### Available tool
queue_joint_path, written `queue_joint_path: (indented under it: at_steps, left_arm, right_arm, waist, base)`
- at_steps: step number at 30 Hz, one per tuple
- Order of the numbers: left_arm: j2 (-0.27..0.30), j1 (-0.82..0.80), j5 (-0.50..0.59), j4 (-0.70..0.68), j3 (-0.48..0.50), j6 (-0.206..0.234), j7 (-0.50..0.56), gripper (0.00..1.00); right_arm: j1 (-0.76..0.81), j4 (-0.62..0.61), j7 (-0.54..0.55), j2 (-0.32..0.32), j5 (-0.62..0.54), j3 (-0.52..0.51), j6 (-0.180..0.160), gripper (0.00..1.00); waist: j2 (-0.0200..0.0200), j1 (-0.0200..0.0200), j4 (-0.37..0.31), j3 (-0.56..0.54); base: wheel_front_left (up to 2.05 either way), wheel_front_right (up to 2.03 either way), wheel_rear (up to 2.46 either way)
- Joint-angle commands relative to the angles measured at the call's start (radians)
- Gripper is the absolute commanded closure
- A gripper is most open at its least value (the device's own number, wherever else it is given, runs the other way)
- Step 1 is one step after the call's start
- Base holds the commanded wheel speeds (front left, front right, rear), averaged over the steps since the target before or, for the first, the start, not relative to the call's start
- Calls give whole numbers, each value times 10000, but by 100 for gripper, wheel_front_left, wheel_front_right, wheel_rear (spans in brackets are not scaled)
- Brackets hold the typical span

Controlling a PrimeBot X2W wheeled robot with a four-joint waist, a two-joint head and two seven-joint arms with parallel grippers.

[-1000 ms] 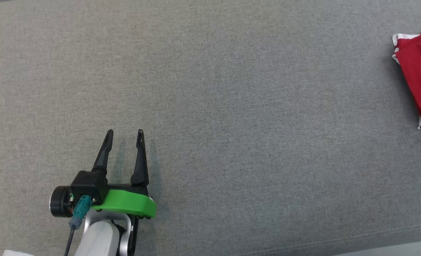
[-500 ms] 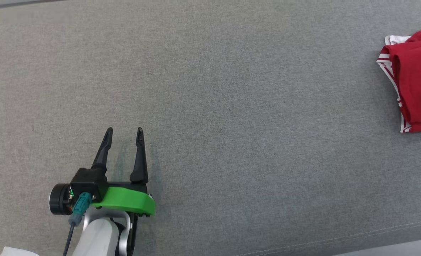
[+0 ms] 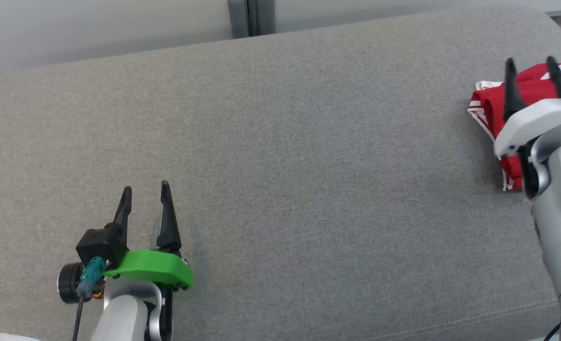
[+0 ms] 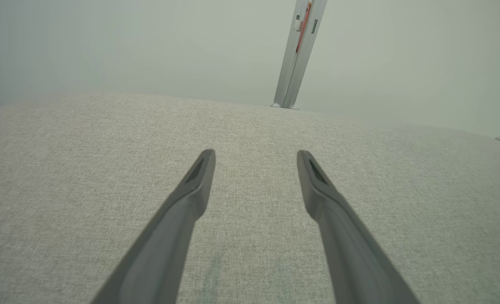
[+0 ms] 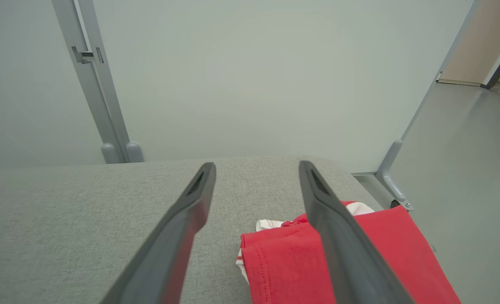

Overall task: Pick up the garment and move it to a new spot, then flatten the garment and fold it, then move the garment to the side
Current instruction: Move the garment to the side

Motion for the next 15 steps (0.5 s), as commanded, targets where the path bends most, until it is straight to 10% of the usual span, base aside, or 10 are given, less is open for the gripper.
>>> queue_joint_path:
  at_steps: [1,15]
  left_arm:
    - [-43,212,5,60,78,50,-26,0]
    - [-230,1200,274,194,309,143,-30,0]
  right_arm:
    - [486,-246,-75,199,209,120,-19,0]
    - [4625,-4440,-76,1728,716,524,-20,0]
  waist:
    - [0,0,-5,-627]
    - [0,0,624,-1652]
  base:
    - [0,0,0]
    - [0,0,0]
